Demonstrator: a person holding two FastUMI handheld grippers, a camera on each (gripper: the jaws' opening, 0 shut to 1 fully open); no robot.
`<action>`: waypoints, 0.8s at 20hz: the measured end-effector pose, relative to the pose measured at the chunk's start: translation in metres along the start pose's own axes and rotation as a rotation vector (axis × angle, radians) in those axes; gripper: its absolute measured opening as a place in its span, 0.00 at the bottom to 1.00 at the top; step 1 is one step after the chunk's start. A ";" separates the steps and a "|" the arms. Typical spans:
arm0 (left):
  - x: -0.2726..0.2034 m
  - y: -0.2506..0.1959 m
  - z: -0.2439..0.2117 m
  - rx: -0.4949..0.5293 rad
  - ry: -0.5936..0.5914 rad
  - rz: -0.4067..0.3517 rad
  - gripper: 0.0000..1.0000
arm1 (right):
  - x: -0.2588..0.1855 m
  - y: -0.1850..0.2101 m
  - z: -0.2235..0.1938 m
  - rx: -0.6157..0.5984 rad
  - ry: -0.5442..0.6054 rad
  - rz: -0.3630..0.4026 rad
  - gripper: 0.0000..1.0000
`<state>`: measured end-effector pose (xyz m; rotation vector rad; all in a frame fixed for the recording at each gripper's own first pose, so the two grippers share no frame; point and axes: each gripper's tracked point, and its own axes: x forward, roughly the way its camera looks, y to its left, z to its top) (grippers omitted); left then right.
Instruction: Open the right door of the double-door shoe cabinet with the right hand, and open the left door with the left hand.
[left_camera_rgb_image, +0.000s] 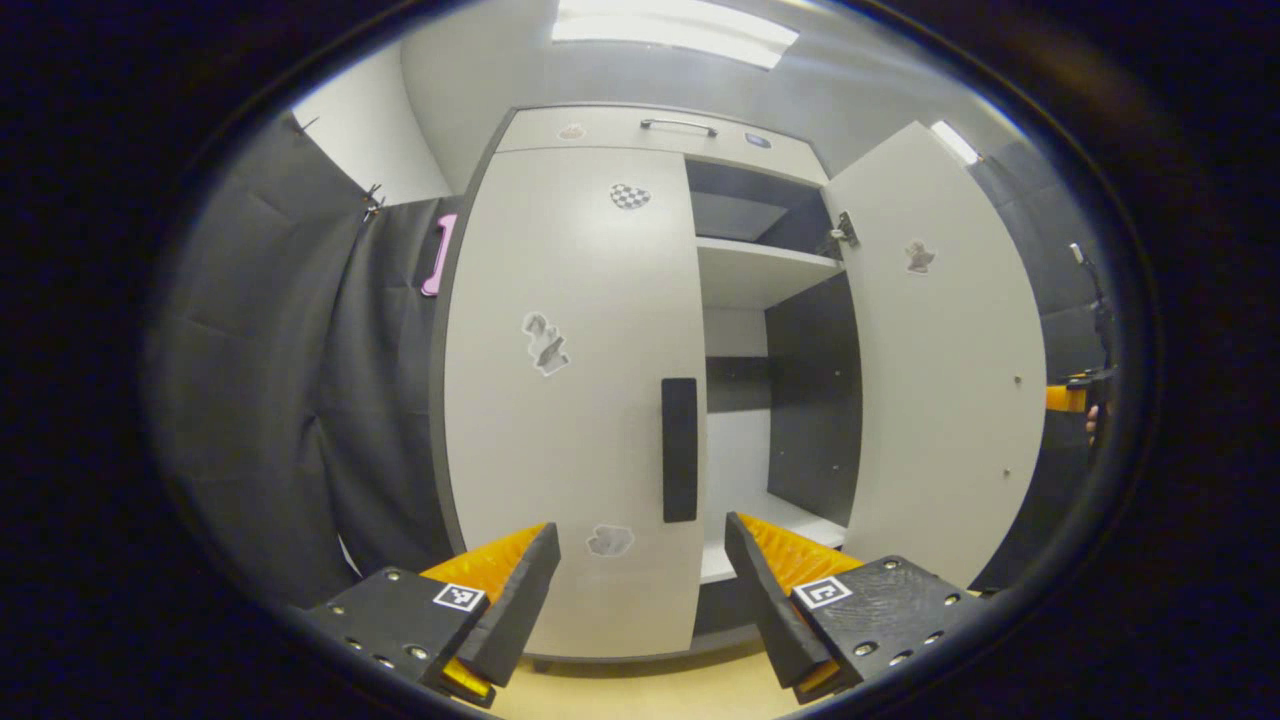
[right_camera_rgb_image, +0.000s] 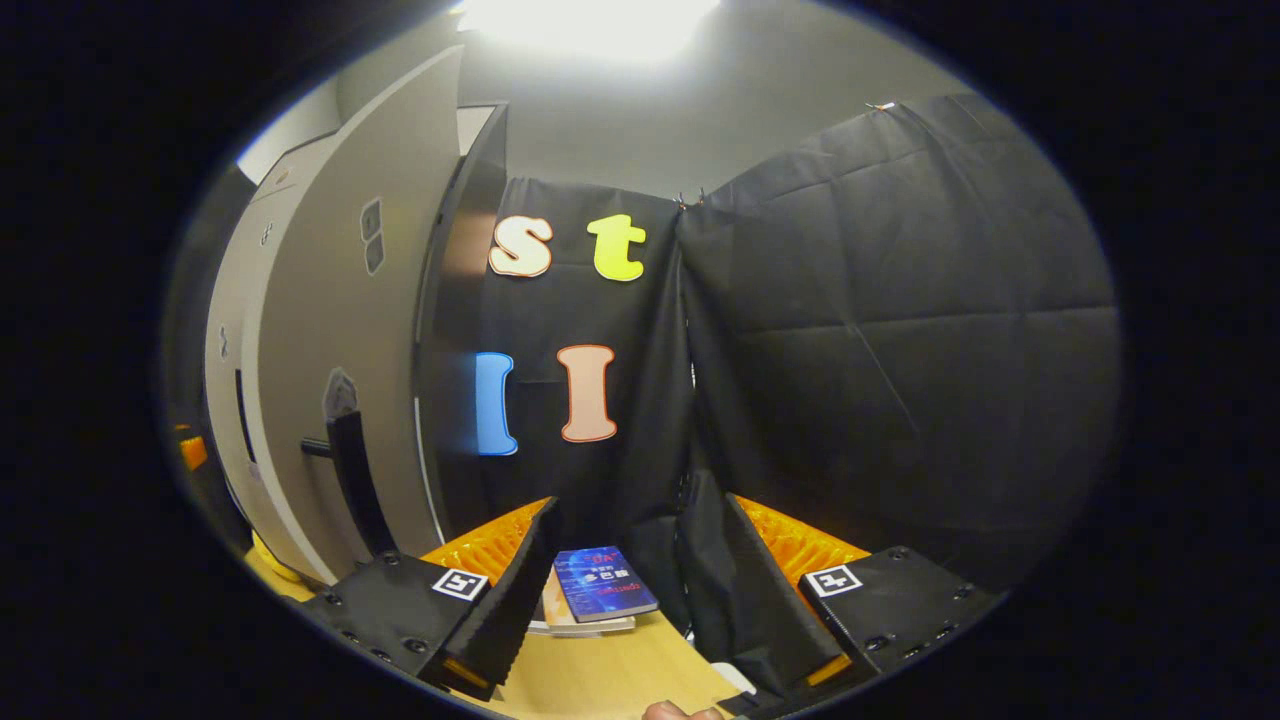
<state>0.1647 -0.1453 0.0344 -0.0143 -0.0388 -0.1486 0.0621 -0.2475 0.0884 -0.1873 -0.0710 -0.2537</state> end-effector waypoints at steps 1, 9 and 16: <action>0.009 -0.006 0.005 0.002 -0.008 0.004 0.95 | 0.009 0.003 0.000 -0.010 -0.005 0.009 0.94; 0.081 -0.027 0.023 0.029 -0.016 0.041 0.96 | 0.074 0.013 -0.022 -0.053 0.004 0.085 0.97; 0.133 -0.025 0.026 -0.061 0.000 0.096 0.67 | 0.119 -0.008 -0.041 0.000 0.026 0.110 0.96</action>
